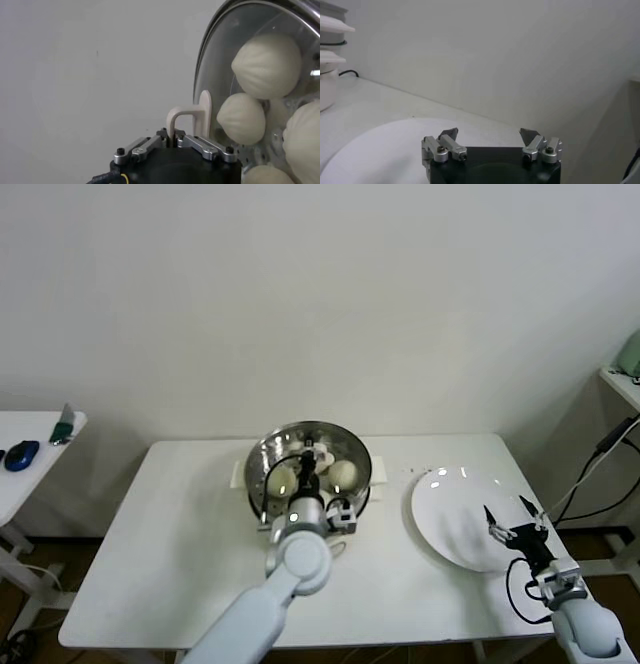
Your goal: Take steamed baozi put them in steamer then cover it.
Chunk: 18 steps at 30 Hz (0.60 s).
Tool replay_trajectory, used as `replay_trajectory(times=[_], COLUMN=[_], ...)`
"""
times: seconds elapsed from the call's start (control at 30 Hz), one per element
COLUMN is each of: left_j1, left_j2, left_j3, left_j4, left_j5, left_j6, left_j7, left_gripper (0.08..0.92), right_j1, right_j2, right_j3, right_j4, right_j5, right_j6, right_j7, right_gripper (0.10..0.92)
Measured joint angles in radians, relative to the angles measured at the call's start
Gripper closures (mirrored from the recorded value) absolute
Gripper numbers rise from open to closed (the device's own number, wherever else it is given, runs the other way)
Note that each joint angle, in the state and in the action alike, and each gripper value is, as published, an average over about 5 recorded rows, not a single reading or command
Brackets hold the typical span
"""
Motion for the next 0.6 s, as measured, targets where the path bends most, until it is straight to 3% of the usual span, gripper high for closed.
replay_trajectory(times=[0.6], left_j1=[0.046], left_j2=[0.06], left_j3=[-0.027], left_j4=[-0.108], left_j5=[-0.092], left_j6=[0.001], left_j7=[-0.021], left_gripper=[0.332], right_j1=[-0.001], right_j2=[0.005], right_j3=[0.0], right_j4=[0.014], right_j5=[0.001], right_j6=[-0.022], right_j7=[0.0], right_gripper=[0.203])
